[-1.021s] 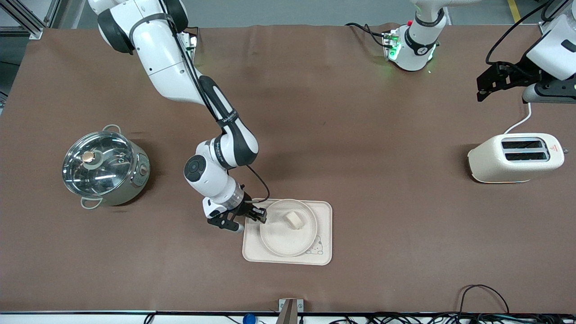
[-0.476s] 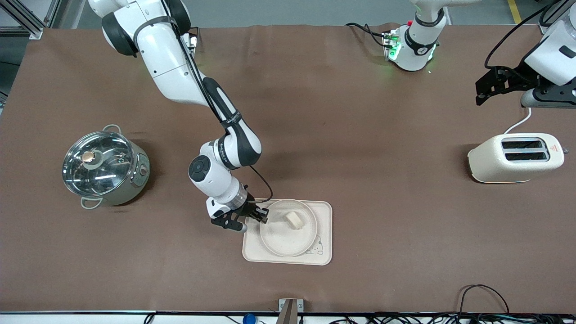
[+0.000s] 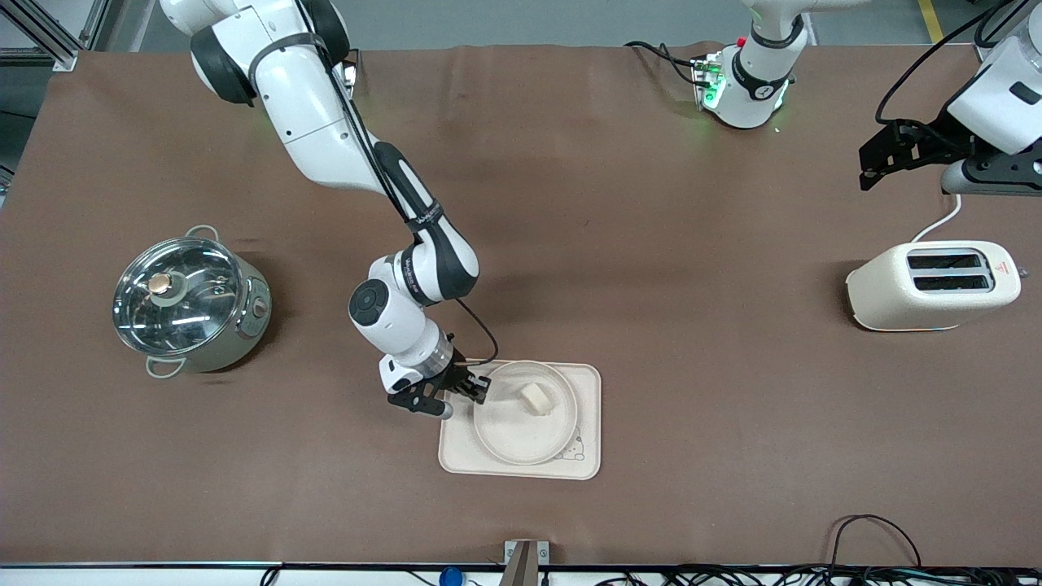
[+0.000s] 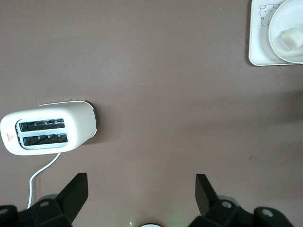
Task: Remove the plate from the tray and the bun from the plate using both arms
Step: 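Lower the right gripper and close it on the plate rim, then lift the plate off the tray with the right gripper while the left gripper reaches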
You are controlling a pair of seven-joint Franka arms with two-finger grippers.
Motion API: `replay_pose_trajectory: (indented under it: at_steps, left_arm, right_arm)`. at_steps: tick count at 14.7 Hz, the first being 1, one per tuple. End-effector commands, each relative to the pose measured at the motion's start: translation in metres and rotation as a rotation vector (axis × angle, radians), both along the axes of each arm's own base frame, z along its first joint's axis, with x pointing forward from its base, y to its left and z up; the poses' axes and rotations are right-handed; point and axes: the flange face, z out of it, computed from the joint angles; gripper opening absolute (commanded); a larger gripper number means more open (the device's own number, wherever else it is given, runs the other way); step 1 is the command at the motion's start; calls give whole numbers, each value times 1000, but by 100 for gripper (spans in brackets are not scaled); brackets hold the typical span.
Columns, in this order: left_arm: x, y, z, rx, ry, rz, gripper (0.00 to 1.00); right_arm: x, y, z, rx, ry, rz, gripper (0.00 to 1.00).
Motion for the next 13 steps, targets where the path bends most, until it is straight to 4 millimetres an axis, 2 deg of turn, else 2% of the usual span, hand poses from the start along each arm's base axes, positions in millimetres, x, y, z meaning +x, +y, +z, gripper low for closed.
replay_pose_trajectory:
  at_steps: [1, 6, 8, 11, 13]
  left_arm:
    - [2, -1, 7, 16, -19, -4, 100]
    - [1, -1, 8, 13, -18, -12, 100]
    - [1, -2, 7, 12, -15, -10, 100]
    - [1, -4, 4, 4, -7, -11, 100]
    - [1, -4, 4, -7, -6, -11, 100]
  right_arm:
    - [3, 4, 1, 16, -7, -16, 1]
    - [6, 5, 22, 83, 4, -71, 1]
    - [6, 6, 39, 103, 8, -71, 1]
    - [-13, 12, 48, 92, 94, -28, 1]
    - [-37, 7, 49, 68, 126, -13, 0]
